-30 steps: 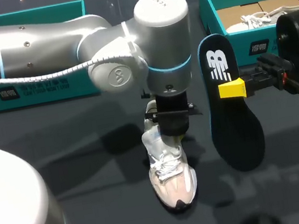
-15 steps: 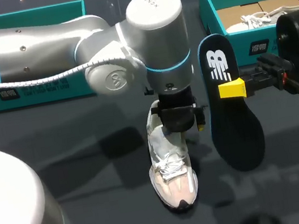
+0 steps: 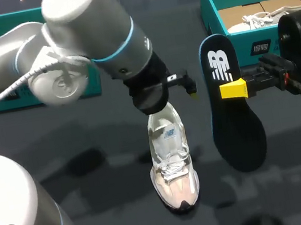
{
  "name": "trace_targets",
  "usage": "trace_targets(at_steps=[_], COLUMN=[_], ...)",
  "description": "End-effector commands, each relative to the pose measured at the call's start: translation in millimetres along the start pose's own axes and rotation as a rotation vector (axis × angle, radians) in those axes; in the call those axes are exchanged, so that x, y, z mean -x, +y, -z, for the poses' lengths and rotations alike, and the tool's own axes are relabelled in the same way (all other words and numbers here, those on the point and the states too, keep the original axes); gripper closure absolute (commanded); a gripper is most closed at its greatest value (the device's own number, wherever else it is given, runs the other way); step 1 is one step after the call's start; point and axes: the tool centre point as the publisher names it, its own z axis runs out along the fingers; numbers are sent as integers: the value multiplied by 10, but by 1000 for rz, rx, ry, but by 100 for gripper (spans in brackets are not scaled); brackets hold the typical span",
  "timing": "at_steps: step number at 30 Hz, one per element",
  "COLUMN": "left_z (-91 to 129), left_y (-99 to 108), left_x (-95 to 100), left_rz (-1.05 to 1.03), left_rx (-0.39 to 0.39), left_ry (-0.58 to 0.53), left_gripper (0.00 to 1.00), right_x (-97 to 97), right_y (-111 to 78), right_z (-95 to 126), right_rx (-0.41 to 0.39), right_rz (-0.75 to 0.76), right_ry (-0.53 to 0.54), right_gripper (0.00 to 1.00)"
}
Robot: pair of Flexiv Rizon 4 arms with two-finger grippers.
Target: Take the shoe out of the shoebox, open the shoe tongue, remove and reinsert the insole, then place the shoe into the shoebox
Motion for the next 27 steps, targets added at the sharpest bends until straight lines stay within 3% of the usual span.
trace_targets(at_steps=[1,5,9,13,18,27], left_z=[225,225,400,522,644,644], left_y=[-41,-41,24,71,107,107], left_x=[-180,-180,-186,-62,120,120], left_rz=[-4,-4,44,33,-13,-13], left_rx=[6,6,17,46,23,23], left_ry=[-85,-85,-253,-412,-602,-602], left_gripper=[0,0,0,0,0,0], right_x=[-85,-85,-85,-85,-85,-85], right_y=[-43,-43,-43,-43,-43,-43], right_z=[12,12,12,12,12,12], right_rx=[7,7,7,7,7,7], right_rz=[0,0,0,0,0,0], right_ry=[-102,-102,-102,-102,-102,-102], right_gripper=[100,100,100,100,100,100])
